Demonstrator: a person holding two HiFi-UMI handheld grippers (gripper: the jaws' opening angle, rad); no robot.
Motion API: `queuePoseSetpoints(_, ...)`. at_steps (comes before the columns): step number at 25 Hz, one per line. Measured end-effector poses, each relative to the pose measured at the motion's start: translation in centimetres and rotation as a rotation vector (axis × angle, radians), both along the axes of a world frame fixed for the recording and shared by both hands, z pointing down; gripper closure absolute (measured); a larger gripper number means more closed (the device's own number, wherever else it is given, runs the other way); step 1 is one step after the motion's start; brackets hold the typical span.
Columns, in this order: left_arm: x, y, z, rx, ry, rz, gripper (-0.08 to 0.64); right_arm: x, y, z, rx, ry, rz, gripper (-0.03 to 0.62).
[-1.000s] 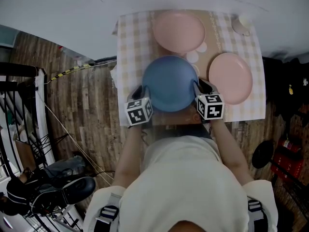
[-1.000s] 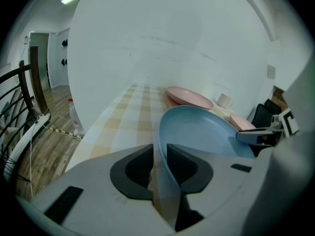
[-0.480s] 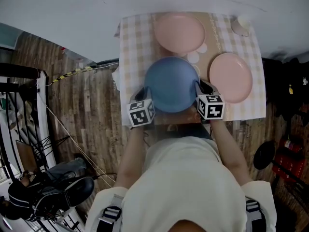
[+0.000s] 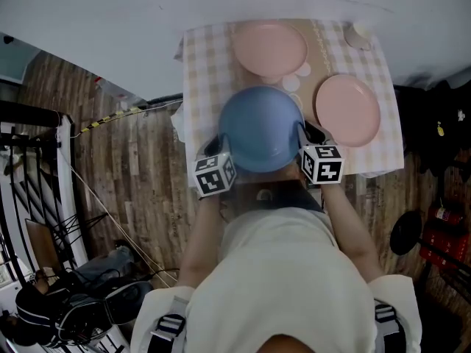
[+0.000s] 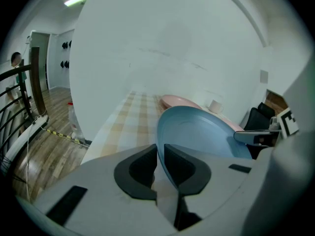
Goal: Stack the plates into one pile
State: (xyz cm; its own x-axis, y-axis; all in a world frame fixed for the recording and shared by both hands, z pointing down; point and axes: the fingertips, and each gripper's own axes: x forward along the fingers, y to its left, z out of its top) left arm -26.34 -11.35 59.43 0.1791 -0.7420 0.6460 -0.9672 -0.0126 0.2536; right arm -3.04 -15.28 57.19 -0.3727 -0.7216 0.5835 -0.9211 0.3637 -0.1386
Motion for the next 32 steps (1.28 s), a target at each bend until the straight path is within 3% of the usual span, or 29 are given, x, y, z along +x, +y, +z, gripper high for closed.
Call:
queuePoseSetpoints(20,0.0,3.8,-3.6,0.075,0.042,0.072,0.517,0.1,5.4,-4.1,0.094,0.0,0.074,0.551)
queuePoseSetpoints(32,2.8,2.9,-5.7,0.111,0.058,0.111,0.52,3.0,5.6,-5.7,0.126,-0.011,0.108,0.551)
